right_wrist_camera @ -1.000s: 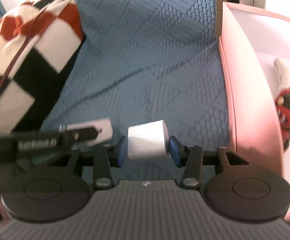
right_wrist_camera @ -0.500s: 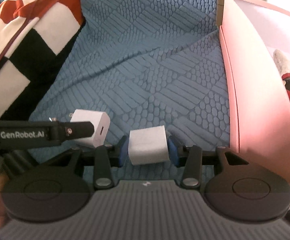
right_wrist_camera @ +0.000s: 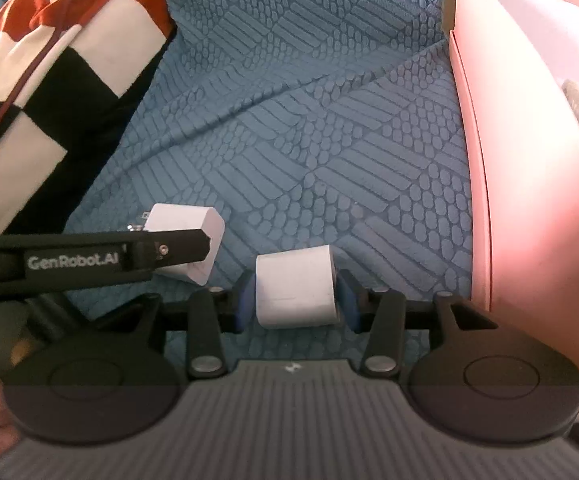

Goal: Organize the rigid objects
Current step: 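Lift both chargers and carry them over the pink box, then lower both chargers into the box and open both tools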

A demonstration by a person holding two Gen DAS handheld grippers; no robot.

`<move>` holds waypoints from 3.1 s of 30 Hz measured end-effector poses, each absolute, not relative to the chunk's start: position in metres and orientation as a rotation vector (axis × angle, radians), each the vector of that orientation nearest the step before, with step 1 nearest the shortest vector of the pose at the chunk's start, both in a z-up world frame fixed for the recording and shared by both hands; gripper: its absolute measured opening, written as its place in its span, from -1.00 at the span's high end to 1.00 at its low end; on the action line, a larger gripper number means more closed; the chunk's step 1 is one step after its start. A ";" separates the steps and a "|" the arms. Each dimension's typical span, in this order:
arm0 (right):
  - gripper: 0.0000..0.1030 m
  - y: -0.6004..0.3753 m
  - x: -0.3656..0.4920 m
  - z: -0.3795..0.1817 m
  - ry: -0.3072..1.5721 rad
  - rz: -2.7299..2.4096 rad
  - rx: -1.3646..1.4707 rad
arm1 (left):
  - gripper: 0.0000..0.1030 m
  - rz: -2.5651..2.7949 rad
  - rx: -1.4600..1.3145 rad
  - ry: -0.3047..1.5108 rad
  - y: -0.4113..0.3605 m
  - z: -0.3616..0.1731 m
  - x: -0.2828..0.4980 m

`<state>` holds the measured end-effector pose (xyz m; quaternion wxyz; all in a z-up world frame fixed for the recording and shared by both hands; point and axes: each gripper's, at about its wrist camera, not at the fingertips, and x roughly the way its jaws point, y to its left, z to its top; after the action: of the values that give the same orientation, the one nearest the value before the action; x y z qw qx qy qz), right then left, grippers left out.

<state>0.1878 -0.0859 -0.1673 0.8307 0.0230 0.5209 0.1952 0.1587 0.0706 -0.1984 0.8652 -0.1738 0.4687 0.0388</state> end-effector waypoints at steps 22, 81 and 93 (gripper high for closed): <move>0.09 -0.082 0.191 -0.167 1.055 0.353 0.058 | -0.18 0.109 -0.358 0.962 0.069 -0.200 0.177; 0.10 -0.265 0.081 0.038 0.724 0.122 0.099 | -0.18 -0.254 -0.414 0.772 -0.104 -0.004 0.119; 0.10 -0.317 0.107 0.010 0.784 0.045 0.160 | -0.18 -0.332 -0.362 0.846 -0.168 -0.027 0.174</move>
<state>0.1072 -0.3174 0.0096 0.9209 0.0779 0.3814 0.0220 0.1739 -0.1683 -0.0265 0.8827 -0.1740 0.4065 -0.1594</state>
